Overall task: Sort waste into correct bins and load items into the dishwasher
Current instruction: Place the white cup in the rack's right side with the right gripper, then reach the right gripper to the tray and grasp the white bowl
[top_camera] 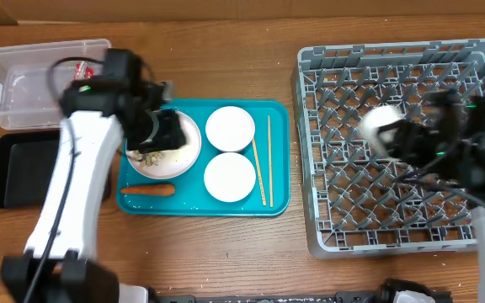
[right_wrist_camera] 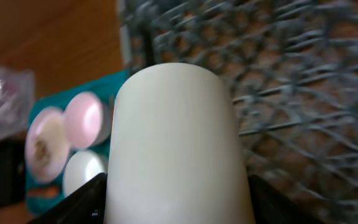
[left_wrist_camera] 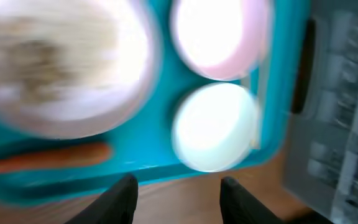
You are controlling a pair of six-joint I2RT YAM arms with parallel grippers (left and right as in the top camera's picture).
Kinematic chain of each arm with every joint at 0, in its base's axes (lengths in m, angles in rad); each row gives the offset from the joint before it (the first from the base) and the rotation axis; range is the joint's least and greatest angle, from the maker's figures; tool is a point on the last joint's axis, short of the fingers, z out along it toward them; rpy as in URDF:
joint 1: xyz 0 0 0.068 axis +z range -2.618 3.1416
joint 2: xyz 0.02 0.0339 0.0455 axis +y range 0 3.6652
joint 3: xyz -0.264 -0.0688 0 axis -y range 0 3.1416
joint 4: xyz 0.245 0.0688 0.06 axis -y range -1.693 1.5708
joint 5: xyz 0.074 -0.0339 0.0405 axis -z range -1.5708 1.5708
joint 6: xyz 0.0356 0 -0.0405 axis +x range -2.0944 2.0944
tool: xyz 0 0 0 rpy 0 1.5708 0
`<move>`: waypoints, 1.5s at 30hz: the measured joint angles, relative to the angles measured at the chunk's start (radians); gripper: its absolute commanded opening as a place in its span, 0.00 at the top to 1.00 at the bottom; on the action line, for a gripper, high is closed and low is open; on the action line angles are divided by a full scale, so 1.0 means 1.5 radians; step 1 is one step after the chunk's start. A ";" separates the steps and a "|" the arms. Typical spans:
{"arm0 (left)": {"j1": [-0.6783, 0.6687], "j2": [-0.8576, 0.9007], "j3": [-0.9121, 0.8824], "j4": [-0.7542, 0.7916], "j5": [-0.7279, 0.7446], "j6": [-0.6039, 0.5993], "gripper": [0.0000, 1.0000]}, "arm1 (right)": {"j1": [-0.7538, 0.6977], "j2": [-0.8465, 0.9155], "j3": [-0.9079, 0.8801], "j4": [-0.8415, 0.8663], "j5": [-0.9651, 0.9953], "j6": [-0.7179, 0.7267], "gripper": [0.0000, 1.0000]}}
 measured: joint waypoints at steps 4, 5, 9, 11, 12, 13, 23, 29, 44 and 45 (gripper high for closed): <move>0.033 -0.059 0.000 -0.012 -0.098 -0.011 0.53 | -0.113 0.003 0.012 -0.035 0.097 0.024 0.74; 0.037 -0.066 0.000 -0.013 -0.111 -0.013 0.53 | -0.133 0.006 0.012 -0.045 0.115 0.029 0.74; 0.037 -0.072 0.000 -0.017 -0.140 -0.017 0.53 | -0.213 0.050 0.012 -0.077 0.180 0.041 0.74; 0.037 -0.072 0.000 -0.017 -0.146 -0.017 0.53 | -0.243 0.081 0.012 -0.088 0.204 0.045 0.74; 0.037 -0.071 0.000 -0.017 -0.147 -0.017 0.53 | -0.256 0.097 0.012 -0.092 0.212 0.046 0.74; 0.037 -0.072 0.000 -0.017 -0.149 -0.018 0.53 | -0.269 0.115 0.012 -0.095 0.222 0.047 0.73; 0.037 -0.071 0.000 -0.020 -0.153 -0.019 0.50 | -0.289 0.224 0.012 -0.117 0.243 0.054 0.27; 0.037 -0.071 0.000 -0.021 -0.154 -0.019 0.47 | -0.289 0.243 0.012 -0.115 0.242 0.054 0.20; 0.037 -0.071 0.000 -0.033 -0.156 -0.019 0.29 | -0.266 0.236 0.086 -0.138 0.001 -0.030 0.22; 0.037 -0.071 0.000 -0.032 -0.156 -0.020 0.26 | -0.251 0.231 0.099 -0.141 -0.019 -0.041 0.22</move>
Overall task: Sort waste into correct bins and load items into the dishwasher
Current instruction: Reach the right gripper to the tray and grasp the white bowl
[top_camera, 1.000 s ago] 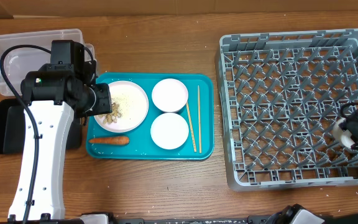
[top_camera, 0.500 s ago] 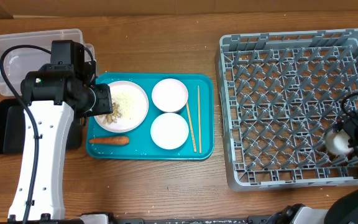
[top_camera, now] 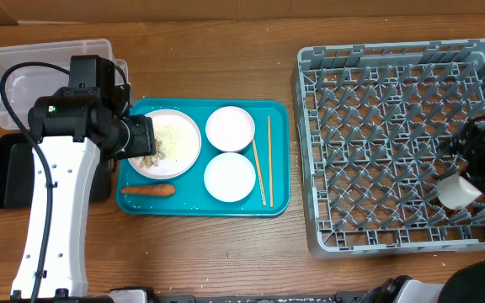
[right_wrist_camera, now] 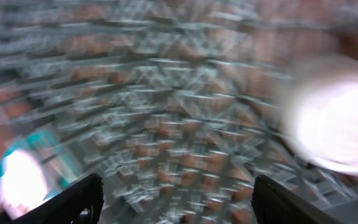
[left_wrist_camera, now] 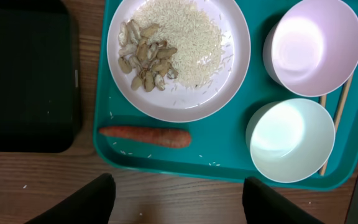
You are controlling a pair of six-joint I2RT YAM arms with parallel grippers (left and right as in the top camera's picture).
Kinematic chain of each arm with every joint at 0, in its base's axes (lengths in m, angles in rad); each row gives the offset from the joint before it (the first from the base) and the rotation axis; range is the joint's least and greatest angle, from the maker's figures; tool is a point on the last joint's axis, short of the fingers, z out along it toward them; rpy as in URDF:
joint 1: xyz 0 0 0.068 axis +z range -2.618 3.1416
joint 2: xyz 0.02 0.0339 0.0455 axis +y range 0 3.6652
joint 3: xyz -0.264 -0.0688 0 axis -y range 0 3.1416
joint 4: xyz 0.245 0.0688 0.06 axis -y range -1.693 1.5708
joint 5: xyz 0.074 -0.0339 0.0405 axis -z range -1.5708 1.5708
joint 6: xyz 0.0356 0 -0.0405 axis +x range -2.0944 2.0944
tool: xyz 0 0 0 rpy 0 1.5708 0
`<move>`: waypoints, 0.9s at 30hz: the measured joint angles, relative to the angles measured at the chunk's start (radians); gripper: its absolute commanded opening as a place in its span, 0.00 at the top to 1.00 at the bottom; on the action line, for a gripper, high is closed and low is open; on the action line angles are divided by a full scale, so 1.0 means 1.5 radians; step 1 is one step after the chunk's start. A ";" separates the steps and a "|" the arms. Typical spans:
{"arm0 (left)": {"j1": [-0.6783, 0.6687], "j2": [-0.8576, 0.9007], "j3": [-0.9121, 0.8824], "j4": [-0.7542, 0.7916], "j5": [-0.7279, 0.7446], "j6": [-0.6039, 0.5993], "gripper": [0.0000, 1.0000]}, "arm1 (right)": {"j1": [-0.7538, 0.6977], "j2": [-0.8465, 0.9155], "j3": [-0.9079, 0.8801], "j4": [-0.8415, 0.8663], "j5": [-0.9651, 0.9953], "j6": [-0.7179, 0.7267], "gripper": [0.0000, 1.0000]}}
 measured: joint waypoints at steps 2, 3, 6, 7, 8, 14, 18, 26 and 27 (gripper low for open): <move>0.000 0.000 0.000 0.000 0.000 -0.001 0.21 | 0.049 -0.019 0.027 -0.002 -0.035 -0.021 0.22; 0.000 0.000 0.000 0.000 0.000 -0.001 0.20 | 0.081 -0.030 0.039 0.001 -0.048 -0.028 0.21; 0.000 0.000 0.000 -0.003 0.000 -0.001 0.16 | 0.203 -0.063 0.057 0.024 -0.073 -0.042 0.22; 0.000 0.000 0.000 -0.005 0.000 -0.001 0.14 | 0.266 -0.072 0.060 0.035 -0.078 -0.045 0.22; 0.000 0.000 0.000 -0.005 0.000 -0.001 0.13 | 0.301 -0.074 0.061 0.041 -0.079 -0.046 0.22; 0.000 0.000 0.000 -0.007 -0.001 -0.001 0.09 | 0.564 -0.036 0.062 0.096 -0.013 -0.007 0.21; 0.000 0.000 0.000 -0.007 0.000 -0.001 0.09 | 0.681 0.029 0.062 0.127 0.046 0.038 0.22; 0.000 0.000 0.000 -0.007 -0.001 -0.001 0.09 | 0.789 0.201 0.062 0.173 0.099 0.115 0.37; 0.000 0.000 0.000 -0.007 -0.001 -0.001 0.08 | 0.796 0.225 0.062 0.176 0.103 0.121 0.40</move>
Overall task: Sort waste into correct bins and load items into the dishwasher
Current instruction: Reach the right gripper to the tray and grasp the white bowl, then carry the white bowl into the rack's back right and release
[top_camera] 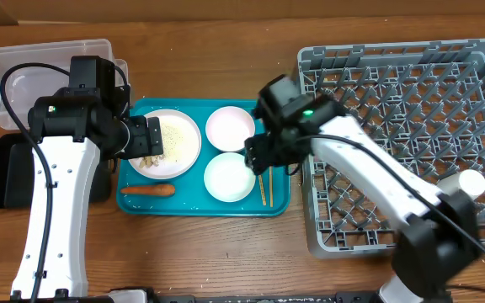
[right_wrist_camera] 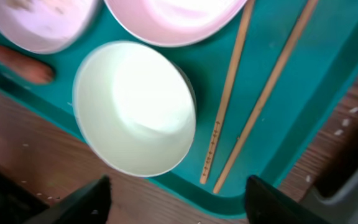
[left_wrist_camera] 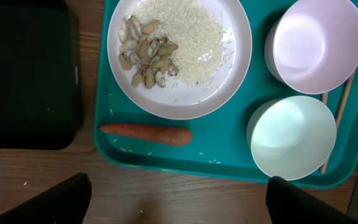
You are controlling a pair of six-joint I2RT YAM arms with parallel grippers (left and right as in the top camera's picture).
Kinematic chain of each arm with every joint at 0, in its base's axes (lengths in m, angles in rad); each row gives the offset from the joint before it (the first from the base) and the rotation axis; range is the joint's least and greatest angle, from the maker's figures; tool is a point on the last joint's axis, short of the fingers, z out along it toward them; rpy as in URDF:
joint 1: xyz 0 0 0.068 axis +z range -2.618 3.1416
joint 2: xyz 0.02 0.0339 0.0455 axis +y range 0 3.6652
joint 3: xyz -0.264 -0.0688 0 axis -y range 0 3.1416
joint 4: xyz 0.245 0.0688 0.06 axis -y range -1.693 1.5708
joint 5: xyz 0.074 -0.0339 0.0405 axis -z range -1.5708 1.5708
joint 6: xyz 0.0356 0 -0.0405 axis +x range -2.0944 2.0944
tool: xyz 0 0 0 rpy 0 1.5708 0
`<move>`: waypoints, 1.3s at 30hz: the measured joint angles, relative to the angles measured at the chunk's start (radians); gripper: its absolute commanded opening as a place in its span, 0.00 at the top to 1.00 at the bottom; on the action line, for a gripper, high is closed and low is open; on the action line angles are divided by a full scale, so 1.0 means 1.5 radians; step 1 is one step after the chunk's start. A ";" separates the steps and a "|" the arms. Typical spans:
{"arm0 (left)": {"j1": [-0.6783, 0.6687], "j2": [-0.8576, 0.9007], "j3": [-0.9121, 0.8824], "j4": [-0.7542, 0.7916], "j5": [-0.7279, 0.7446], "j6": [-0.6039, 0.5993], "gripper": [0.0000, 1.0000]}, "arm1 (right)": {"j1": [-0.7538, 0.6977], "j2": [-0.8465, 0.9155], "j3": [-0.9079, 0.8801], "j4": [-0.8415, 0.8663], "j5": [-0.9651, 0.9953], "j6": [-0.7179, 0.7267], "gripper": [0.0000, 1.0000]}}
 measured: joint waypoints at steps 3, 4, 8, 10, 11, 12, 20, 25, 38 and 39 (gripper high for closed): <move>0.000 0.000 0.000 0.000 0.000 0.000 0.09 | 0.013 0.046 0.000 0.008 0.006 0.016 0.48; 0.000 0.000 0.000 0.000 0.000 0.000 0.09 | 0.016 0.059 0.000 0.010 0.008 0.020 0.52; 0.000 0.000 0.000 0.000 0.000 0.000 0.09 | 0.023 0.097 0.000 0.017 0.011 0.033 0.60; 0.000 0.000 0.000 0.000 0.000 0.000 0.09 | 0.026 0.107 0.000 0.017 0.012 0.033 0.67; 0.000 0.000 0.000 0.000 0.000 0.000 0.09 | 0.026 0.110 0.000 0.018 0.012 0.035 0.70; 0.000 0.000 0.000 0.000 0.000 0.000 0.09 | 0.026 0.113 0.000 0.020 0.013 0.037 0.75; 0.000 0.000 0.000 -0.001 0.000 0.000 0.09 | 0.026 0.116 0.000 0.024 0.014 0.045 0.96; 0.000 0.000 0.000 -0.004 0.000 0.000 0.09 | 0.026 0.116 0.000 0.008 0.012 0.045 0.96; 0.000 0.000 0.000 -0.005 0.000 0.000 0.09 | -0.063 -0.160 0.105 -0.098 0.235 0.039 0.96; 0.000 0.000 0.000 -0.005 0.000 0.000 0.09 | -0.075 -0.188 0.109 -0.098 0.264 0.033 0.96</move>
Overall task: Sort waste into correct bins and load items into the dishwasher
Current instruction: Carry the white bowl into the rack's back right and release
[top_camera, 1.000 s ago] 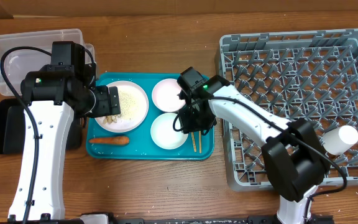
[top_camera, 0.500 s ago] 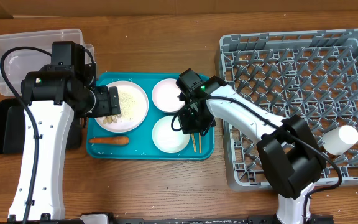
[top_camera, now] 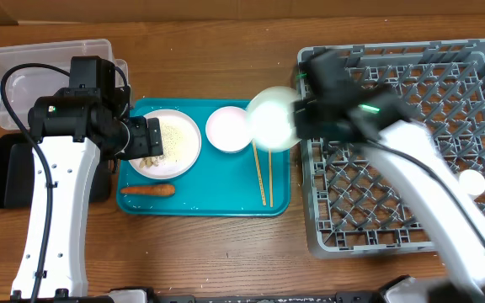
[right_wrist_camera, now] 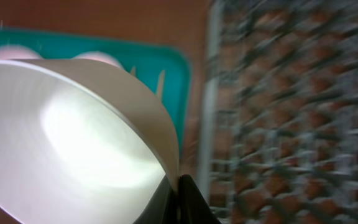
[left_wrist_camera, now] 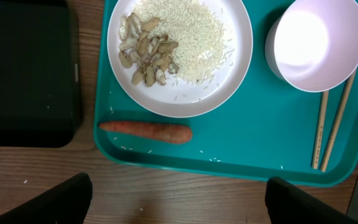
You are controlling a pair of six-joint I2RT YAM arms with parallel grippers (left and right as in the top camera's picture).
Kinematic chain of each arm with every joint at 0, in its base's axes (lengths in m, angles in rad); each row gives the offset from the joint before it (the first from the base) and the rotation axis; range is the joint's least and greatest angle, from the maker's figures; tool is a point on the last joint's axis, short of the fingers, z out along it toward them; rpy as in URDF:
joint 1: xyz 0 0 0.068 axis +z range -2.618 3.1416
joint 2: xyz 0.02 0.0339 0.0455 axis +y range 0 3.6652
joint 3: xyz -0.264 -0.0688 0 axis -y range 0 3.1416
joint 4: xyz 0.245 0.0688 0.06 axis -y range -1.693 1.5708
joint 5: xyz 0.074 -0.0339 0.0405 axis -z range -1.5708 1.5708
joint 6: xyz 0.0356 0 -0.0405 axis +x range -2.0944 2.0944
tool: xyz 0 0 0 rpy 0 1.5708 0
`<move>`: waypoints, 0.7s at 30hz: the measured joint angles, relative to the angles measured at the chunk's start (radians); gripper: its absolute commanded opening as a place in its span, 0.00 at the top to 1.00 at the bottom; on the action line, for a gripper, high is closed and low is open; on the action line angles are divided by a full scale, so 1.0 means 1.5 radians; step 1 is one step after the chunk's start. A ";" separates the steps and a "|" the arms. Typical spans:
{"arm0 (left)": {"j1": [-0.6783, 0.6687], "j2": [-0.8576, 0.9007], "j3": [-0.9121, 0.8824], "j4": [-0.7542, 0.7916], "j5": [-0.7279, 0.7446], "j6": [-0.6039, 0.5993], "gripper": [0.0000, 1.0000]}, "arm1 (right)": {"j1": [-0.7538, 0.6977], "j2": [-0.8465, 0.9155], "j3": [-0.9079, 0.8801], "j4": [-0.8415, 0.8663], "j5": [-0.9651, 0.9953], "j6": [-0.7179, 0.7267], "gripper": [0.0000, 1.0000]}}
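Observation:
My right gripper (right_wrist_camera: 173, 200) is shut on the rim of a white bowl (top_camera: 269, 118), holding it in the air over the teal tray's (top_camera: 276, 202) right edge, next to the grey dish rack (top_camera: 394, 236). A white cup (top_camera: 471, 181) lies in the rack at its right side. On the tray are a pink bowl (left_wrist_camera: 316, 43), a plate of rice and peanut shells (left_wrist_camera: 179, 56), a carrot (left_wrist_camera: 145, 132) and two chopsticks (left_wrist_camera: 328, 124). My left gripper (left_wrist_camera: 179, 205) hangs open above the tray's near edge, holding nothing.
A clear plastic bin (top_camera: 32, 76) stands at the back left. A black bin (top_camera: 23, 172) lies left of the tray, partly under my left arm. The rack's grid of prongs fills the right side of the table.
My right gripper, open over the white bowl on the tray, is now shut on the bowl's rim. The bowl is off the tray and nearer the rack. The left arm has not moved.
My right gripper first held the white cup over the rack while the left hovered at the plate. Then the cup lay at the rack's right side. The right gripper then stood open over the white bowl, and now holds it aloft.

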 measured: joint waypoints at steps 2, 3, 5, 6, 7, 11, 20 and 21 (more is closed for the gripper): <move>0.000 0.000 0.000 0.001 0.000 0.000 0.09 | -0.031 -0.053 0.007 0.001 0.064 -0.020 0.96; 0.000 0.000 0.000 0.001 0.000 0.000 0.09 | -0.046 -0.070 0.009 0.000 0.096 -0.032 0.96; 0.000 0.000 0.000 0.001 0.000 0.000 0.09 | -0.079 -0.086 0.010 0.000 0.167 -0.053 0.96; 0.000 0.000 0.000 0.001 0.000 0.000 0.09 | -0.098 -0.085 0.010 0.001 0.204 -0.058 0.96; 0.000 0.000 0.000 0.001 0.000 0.000 0.09 | -0.117 -0.080 0.010 0.005 0.241 -0.061 0.96; 0.000 0.000 0.000 0.002 0.000 0.000 0.09 | -0.204 -0.040 0.008 0.049 0.385 -0.038 0.96; 0.000 0.000 0.000 0.010 0.000 -0.003 0.09 | -0.355 0.060 0.007 0.180 0.634 0.056 0.96; 0.000 0.000 0.000 0.011 0.000 -0.005 0.09 | -0.365 0.078 0.007 0.190 0.651 0.060 0.96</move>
